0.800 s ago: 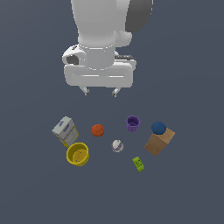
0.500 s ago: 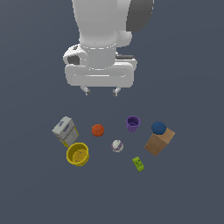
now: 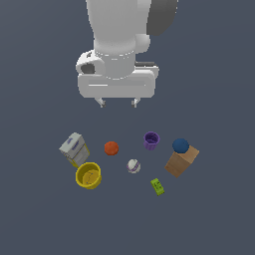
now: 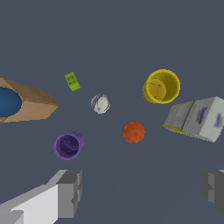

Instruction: Pick up a designated object from a clutter of objects.

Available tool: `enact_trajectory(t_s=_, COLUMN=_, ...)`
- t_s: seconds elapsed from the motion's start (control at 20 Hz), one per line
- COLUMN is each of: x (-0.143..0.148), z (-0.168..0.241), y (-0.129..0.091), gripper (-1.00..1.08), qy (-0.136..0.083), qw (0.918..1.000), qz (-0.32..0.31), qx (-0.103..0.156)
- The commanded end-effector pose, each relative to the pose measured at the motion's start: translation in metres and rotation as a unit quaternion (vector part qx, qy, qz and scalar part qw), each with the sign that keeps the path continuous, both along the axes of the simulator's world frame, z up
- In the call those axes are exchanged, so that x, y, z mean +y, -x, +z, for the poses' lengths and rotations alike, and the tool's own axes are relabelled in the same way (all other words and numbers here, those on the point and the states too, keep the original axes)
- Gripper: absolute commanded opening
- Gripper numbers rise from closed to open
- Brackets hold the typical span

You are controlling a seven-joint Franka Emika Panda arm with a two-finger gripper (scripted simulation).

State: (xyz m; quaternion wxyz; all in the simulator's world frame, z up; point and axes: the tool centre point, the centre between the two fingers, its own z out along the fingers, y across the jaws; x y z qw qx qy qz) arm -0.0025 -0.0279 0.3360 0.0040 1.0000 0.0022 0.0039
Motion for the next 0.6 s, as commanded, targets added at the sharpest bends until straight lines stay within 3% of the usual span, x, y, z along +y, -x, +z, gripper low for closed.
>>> enact_trajectory(t_s=0.0, x=0.000, z=-0.001, y=0.000, gripper=1.00, qy=0.000, qw=1.0000, qz=0.001, qx=0.000)
enact_trajectory(t_s=0.55, x=0.006, z=-0.035, y=-0.020, gripper=1.00, qy=0.004, qw=0.9980, qz=0.063, qx=0.002)
